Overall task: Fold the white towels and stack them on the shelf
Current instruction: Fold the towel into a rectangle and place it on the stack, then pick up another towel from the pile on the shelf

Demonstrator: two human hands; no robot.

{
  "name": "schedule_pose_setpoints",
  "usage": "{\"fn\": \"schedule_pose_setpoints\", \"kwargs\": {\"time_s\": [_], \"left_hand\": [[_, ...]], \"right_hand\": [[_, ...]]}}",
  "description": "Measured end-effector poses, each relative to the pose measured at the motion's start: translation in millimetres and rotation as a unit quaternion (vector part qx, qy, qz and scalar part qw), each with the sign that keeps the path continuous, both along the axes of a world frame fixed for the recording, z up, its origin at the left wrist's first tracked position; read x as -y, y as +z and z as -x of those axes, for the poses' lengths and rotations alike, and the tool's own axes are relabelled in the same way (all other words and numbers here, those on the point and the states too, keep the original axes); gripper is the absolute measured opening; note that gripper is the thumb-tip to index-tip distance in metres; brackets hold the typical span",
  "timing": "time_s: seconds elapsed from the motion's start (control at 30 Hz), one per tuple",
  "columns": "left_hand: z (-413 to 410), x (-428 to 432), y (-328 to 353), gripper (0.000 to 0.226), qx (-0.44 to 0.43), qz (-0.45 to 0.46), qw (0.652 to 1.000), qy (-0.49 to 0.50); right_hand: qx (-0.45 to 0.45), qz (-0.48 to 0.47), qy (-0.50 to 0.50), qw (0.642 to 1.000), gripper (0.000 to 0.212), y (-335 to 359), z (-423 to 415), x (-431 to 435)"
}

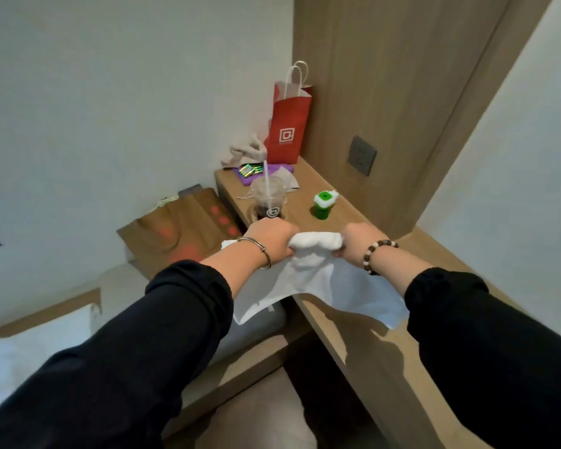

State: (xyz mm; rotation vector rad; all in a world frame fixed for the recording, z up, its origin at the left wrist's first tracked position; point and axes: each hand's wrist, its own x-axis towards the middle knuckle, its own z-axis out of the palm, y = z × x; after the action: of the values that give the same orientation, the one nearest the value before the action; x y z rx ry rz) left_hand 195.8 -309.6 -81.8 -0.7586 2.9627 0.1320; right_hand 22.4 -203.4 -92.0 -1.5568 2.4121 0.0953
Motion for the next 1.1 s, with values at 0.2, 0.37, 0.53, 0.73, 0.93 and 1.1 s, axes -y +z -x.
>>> {"fn": "schedule_pose_setpoints", "kwargs": {"time_s": [0.2,0.37,0.53,0.73,0.93,1.1], "left_hand": [[-101,75,-13,0.01,-0.022,0.018,0.994,0.105],[-183,128,-27,0.014,-0.002,0.049,0.98,0.193],[-267,158,-41,0.021,0.014,0.033,0.958,0.285],[-372,174,-61,0.025,-0.001,0.048,0.937,0.347],[-495,189,-84,0.026,0.009,0.05,0.936,0.348],[-610,196,-86,0.021,0.008,0.011,0.944,0.331]], "right_hand": [[0.002,0.02,0.107,0.994,0.023,-9,-79,109],[0.02,0.03,0.197,0.98,0.02,-26,-148,190],[0.026,0.033,0.287,0.957,0.017,-38,-226,252],[-0.012,0.028,0.391,0.92,0.026,-50,-327,297],[-0.025,0.028,0.407,0.913,0.033,-74,-448,324],[-0.007,0.035,0.376,0.926,0.028,-92,-561,320]]}}
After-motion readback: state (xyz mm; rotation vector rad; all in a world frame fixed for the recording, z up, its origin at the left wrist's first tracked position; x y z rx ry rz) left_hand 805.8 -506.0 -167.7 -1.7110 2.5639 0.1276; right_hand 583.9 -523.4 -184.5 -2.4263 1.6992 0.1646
